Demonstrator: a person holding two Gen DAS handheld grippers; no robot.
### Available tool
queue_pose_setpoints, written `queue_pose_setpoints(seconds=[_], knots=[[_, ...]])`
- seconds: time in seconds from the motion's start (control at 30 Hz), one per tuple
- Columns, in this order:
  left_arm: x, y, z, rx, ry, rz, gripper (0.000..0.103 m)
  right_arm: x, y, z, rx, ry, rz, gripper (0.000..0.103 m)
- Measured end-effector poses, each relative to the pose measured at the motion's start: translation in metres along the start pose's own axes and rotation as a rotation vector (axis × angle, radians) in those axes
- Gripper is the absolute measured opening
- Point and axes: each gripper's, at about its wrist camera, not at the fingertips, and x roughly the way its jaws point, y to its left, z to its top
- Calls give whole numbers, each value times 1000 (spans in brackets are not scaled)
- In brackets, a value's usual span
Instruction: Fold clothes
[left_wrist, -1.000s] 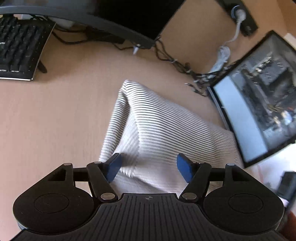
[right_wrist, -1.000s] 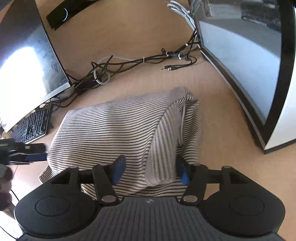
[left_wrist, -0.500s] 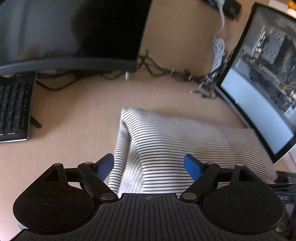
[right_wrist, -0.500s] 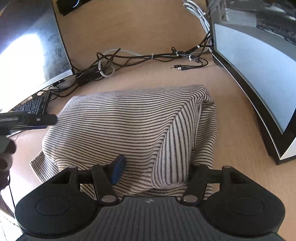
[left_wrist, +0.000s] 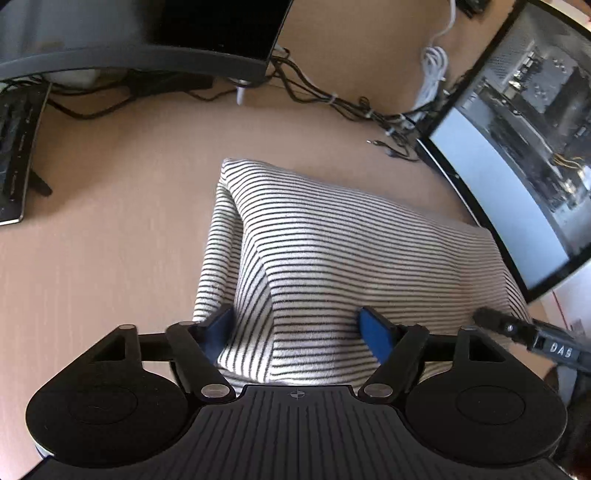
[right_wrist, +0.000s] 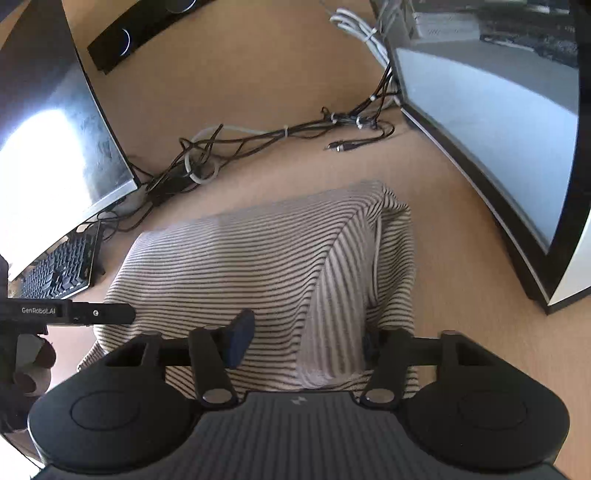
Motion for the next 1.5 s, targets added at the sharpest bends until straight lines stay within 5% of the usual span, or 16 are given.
queue_pose_setpoints(seconds=[0.13,0.37,0.5,0.67,0.83,0.9,1.07,1.2,1.33,1.5], knots=[[0,-19,5,87,-46,50,34,5,10,9,-74,21,-15,17],[-60,-33,10,144,-114,-20,32,-49,24,31,-108,-52,89,16],[-38,-10,-14,75,-14,6,35,-34,18,3,-113,21,42,16],[-26,6,-20,42,7,6,50,-7,11,-16,-109,74,-6,25],[-63,11,-14,20,-39,1,53,-34,3,-4,-114,51,-33,72],[-74,10,-11,-14,-63,-43,62,-45,-1,3,-114,20,-54,79],[-63,0,-6,-80,-22,-147,66,-45,-1,34,-52,-56,31,87],[-39,-9,-15,-137,72,-249,74,-13,-1,39,-21,-23,115,99],[-17,-9,-23,-159,119,-237,78,25,-7,25,-17,61,78,103],[-4,-7,-5,-155,100,-237,82,16,-21,6,4,107,99,103]])
